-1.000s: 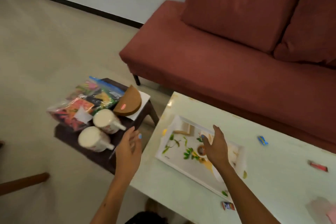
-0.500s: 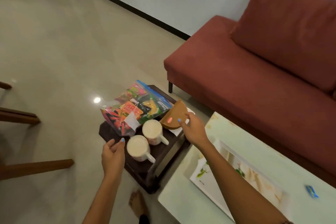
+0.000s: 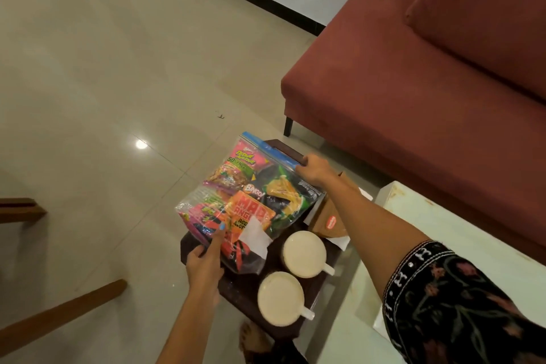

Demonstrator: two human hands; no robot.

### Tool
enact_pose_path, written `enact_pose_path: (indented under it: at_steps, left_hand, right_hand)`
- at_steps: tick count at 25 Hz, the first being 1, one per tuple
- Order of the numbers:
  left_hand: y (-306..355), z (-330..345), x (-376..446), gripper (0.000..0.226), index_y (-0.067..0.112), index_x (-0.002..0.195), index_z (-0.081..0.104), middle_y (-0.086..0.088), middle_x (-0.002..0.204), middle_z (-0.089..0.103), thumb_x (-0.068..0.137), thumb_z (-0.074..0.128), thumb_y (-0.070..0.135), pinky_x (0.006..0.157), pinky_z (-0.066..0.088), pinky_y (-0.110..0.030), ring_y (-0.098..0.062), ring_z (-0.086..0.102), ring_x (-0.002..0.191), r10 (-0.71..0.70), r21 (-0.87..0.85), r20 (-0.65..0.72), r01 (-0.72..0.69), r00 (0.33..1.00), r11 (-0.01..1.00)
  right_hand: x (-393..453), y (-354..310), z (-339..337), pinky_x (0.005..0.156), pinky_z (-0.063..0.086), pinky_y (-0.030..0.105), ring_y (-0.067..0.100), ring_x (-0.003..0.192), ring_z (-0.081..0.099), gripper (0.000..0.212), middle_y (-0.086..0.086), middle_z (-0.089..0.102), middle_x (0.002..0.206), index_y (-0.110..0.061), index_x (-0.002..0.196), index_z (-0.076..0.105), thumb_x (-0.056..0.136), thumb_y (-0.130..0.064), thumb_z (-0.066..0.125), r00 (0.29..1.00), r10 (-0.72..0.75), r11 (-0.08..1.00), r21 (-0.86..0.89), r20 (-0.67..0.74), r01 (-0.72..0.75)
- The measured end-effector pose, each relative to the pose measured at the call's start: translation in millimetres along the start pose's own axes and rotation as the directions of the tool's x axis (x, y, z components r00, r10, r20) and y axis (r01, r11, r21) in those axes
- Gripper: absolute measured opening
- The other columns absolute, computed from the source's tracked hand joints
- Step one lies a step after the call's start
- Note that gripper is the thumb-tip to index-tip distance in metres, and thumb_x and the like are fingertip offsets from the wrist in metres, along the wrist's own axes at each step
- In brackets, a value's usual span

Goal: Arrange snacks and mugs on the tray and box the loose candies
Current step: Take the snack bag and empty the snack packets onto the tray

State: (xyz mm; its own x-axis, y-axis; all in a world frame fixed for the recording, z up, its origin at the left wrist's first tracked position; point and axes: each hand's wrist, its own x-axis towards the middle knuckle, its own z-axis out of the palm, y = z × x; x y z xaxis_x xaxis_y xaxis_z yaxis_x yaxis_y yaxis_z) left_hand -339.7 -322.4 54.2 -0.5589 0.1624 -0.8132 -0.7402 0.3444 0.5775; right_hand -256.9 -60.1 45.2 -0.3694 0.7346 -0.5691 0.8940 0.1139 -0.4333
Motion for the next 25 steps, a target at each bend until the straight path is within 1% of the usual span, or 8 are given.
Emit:
enact_pose_path:
  at_steps: [6, 9, 12, 14, 17, 20, 22, 25]
  left_hand:
    - [10, 4, 6, 0.042, 0.009, 0.111, 0.056, -0.011, 0.102, 0.067, 0.074, 0.074, 0.020, 0.071, 0.051, -0.038, -0.026, 0.063, 0.092, -0.072, -0.055, 0.076, 0.077, 0.994, 0.996]
    - [22, 5, -9, 0.033, 0.010, 0.112, 0.056, -0.012, 0.105, 0.062, 0.080, 0.064, 0.010, 0.072, 0.049, -0.036, -0.023, 0.060, 0.090, -0.075, -0.098, 0.192, 0.095, 0.979, 0.991]
    - [45, 10, -35, 0.006, 0.012, 0.083, 0.061, -0.006, 0.074, 0.062, 0.083, 0.056, 0.009, 0.063, 0.048, -0.028, -0.014, 0.057, 0.064, -0.041, -0.104, 0.267, 0.071, 0.963, 0.992]
    - [57, 22, -71, 0.012, 0.015, 0.072, 0.055, -0.004, 0.057, 0.055, 0.083, 0.053, 0.010, 0.053, 0.044, -0.025, -0.012, 0.049, 0.049, 0.011, -0.101, 0.266, 0.017, 0.964, 0.995]
    - [56, 48, -136, 0.009, 0.013, 0.074, 0.054, -0.007, 0.071, 0.051, 0.081, 0.060, 0.010, 0.063, 0.042, -0.032, -0.019, 0.048, 0.065, 0.199, -0.040, 0.121, -0.195, 0.973, 0.980]
    - [48, 87, -222, 0.031, 0.007, 0.105, 0.059, -0.008, 0.103, 0.063, 0.079, 0.065, 0.021, 0.090, 0.047, -0.034, -0.021, 0.058, 0.093, 0.604, 0.087, -0.053, -0.599, 0.795, 0.796]
    - [38, 122, -286, 0.036, 0.010, 0.098, 0.064, -0.012, 0.097, 0.069, 0.077, 0.061, 0.038, 0.085, 0.053, -0.042, -0.028, 0.066, 0.088, 0.726, 0.108, 0.144, -0.740, 0.673, 0.664]
    - [9, 174, -354, 0.046, 0.001, 0.071, 0.064, -0.019, 0.072, 0.068, 0.073, 0.061, 0.047, 0.063, 0.051, -0.039, -0.032, 0.065, 0.069, 0.697, 0.391, 0.439, -0.819, 0.567, 0.421]
  right_hand:
    - [1, -17, 0, 0.072, 0.045, 0.035, 0.028, 0.085, 0.056, 0.026, 0.012, 0.059, 0.088, -0.001, 0.103, 0.065, 0.089, -0.023, 0.058, 1.000, -0.025, 1.000, 0.009, -0.016, 0.025]
    - [-33, -43, -28, 0.068, 0.042, 0.034, 0.025, 0.081, 0.055, 0.018, 0.007, 0.060, 0.084, -0.009, 0.097, 0.068, 0.088, -0.021, 0.059, 0.967, -0.191, 0.981, -0.009, -0.171, 0.192]
    - [-87, -54, -76, 0.067, 0.044, 0.035, 0.022, 0.082, 0.054, 0.013, 0.003, 0.064, 0.086, -0.020, 0.091, 0.069, 0.086, -0.028, 0.061, 0.899, -0.253, 0.954, 0.059, -0.358, 0.292]
    - [-135, -47, -118, 0.064, 0.041, 0.033, 0.023, 0.076, 0.053, 0.013, 0.001, 0.059, 0.073, -0.020, 0.079, 0.067, 0.084, -0.032, 0.063, 0.867, -0.268, 0.928, 0.131, -0.419, 0.350]
    - [-210, -24, -163, 0.059, 0.035, 0.029, 0.018, 0.062, 0.046, 0.020, -0.005, 0.047, 0.056, -0.019, 0.065, 0.060, 0.081, -0.030, 0.066, 0.838, -0.248, 0.881, 0.247, -0.485, 0.403]
    - [-282, 7, -175, 0.055, 0.034, 0.029, 0.013, 0.054, 0.044, 0.029, -0.005, 0.047, 0.049, -0.020, 0.055, 0.053, 0.079, -0.028, 0.067, 0.798, -0.235, 0.850, 0.282, -0.555, 0.446]
    - [-322, 37, -170, 0.058, 0.041, 0.030, 0.021, 0.064, 0.057, 0.017, 0.000, 0.064, 0.062, -0.017, 0.068, 0.065, 0.081, -0.027, 0.064, 0.763, -0.236, 0.875, 0.210, -0.602, 0.436]
    - [-360, 92, -162, 0.060, 0.037, 0.031, 0.033, 0.080, 0.063, 0.018, 0.010, 0.070, 0.086, -0.009, 0.086, 0.067, 0.087, -0.020, 0.053, 0.702, -0.212, 0.946, 0.038, -0.680, 0.323]
